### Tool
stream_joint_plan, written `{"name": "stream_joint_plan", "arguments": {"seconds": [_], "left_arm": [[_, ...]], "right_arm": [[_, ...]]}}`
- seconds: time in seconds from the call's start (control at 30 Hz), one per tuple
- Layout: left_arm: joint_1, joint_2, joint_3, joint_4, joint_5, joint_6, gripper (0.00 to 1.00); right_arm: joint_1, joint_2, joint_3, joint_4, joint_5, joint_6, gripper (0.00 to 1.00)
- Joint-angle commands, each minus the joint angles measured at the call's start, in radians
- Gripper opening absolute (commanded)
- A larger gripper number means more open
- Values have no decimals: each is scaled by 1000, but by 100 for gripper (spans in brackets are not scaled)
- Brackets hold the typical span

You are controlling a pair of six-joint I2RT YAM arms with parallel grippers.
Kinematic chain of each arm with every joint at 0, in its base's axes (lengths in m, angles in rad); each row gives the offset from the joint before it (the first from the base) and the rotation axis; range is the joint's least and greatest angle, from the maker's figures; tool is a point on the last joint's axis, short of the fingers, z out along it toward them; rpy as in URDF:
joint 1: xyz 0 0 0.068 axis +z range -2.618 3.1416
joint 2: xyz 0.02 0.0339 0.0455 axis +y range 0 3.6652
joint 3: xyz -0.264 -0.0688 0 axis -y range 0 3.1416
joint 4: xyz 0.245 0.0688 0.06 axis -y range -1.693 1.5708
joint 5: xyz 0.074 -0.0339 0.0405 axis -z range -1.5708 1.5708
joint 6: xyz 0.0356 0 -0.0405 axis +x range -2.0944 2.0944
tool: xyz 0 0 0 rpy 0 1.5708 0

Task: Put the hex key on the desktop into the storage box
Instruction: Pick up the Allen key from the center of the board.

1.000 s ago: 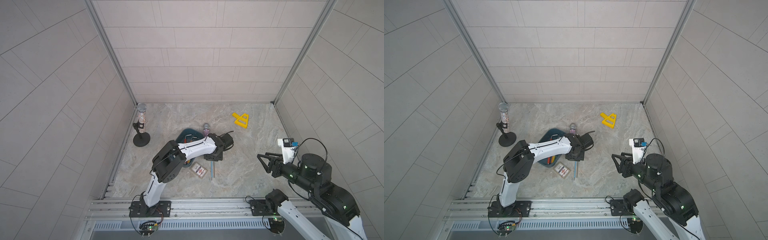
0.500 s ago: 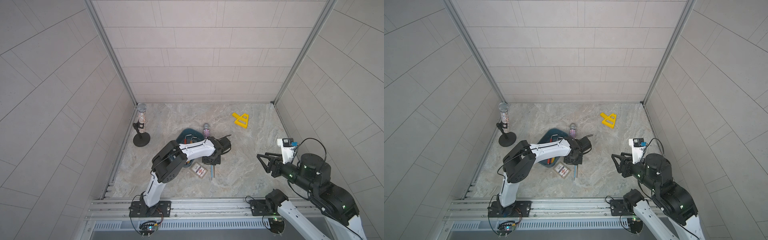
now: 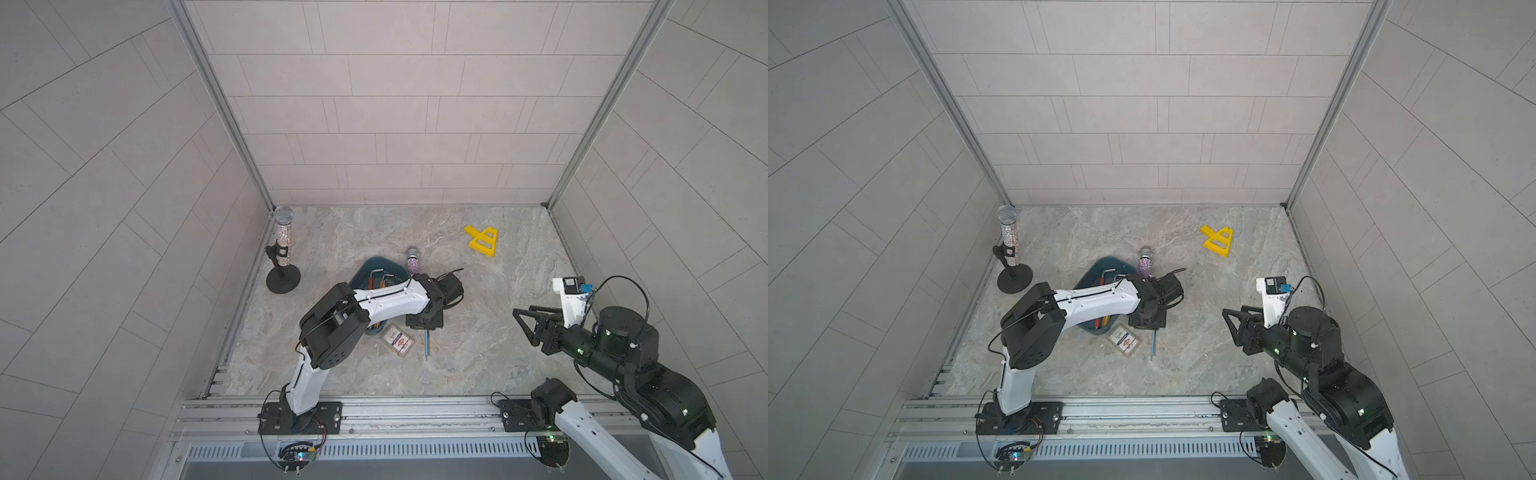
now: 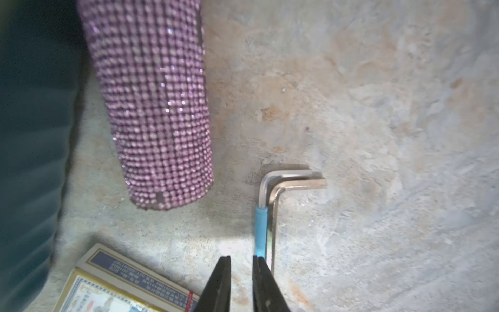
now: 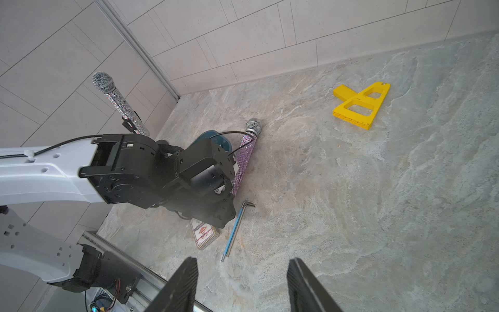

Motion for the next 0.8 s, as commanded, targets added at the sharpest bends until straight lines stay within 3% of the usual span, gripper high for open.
{"name": "stream_joint_plan", "arguments": {"seconds": [0.0, 0.53, 0.77], "left_arm": [[-9, -6, -25, 17, 23, -18, 24], [-9, 26, -77, 60, 41, -27, 22], [-7, -2, -80, 46, 16, -17, 16]], "right_arm": [[2, -10, -7, 12, 10, -3, 58], [2, -10, -10, 12, 10, -2, 58], [2, -10, -13, 15, 8, 0, 58]]}}
